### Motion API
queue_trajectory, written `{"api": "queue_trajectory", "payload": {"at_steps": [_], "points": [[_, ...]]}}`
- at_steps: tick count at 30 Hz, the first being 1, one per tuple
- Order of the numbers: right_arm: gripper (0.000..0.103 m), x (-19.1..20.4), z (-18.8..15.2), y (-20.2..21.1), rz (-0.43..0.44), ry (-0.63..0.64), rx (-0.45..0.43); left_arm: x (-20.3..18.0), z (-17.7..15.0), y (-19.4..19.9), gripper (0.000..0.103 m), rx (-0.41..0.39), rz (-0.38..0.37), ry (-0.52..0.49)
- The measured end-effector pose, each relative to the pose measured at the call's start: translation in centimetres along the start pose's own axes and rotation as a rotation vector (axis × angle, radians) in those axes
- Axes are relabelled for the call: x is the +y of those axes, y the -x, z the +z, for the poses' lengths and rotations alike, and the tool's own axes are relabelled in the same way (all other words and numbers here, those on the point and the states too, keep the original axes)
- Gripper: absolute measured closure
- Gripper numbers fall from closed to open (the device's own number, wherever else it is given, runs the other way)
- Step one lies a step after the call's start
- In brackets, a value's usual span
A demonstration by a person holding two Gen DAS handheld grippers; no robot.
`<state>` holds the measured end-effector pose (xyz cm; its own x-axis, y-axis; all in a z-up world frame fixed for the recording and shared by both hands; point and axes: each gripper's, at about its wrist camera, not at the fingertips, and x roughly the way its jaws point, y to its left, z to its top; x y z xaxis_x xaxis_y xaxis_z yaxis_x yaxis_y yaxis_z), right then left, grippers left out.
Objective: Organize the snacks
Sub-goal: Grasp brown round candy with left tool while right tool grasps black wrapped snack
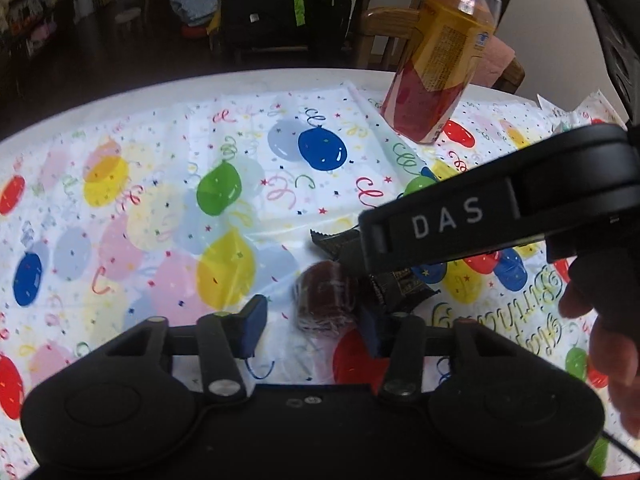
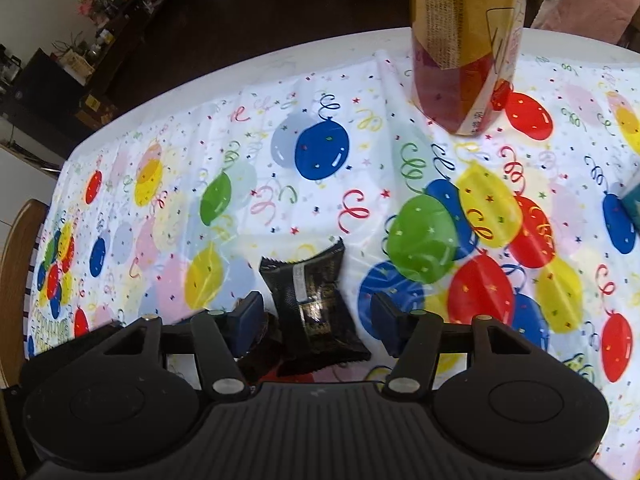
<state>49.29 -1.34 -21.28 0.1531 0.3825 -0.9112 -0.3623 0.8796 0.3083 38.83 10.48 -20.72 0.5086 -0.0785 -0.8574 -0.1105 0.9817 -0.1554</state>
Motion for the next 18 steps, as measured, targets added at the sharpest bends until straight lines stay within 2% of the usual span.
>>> {"api": "queue_trajectory", "payload": {"at_steps": [3, 9, 14, 18], "points": [[0.044, -0.3, 0.1, -0.1, 0.017, -0.025, -0.001, 0.4, 0.0, -0.2, 0.075, 0.007, -0.037, 0.028], [0.046, -0.4, 0.0, -0.3, 0.033, -0.02, 0.007, 2.1, -0.1, 0.2, 0.075, -0.007, -0.02, 0.084], [0.046, 0.6, -0.2, -1.0, 0.006, 0.021, 0.015, 3.0, -0.2, 0.5, 0.075, -0.008, -0.002, 0.113], [0.06, 1.5, -0.3, -1.2, -0.045, 0.074, 0.009, 3.0, -0.4, 0.8, 0.075, -0.007, 0.014, 0.108]]}}
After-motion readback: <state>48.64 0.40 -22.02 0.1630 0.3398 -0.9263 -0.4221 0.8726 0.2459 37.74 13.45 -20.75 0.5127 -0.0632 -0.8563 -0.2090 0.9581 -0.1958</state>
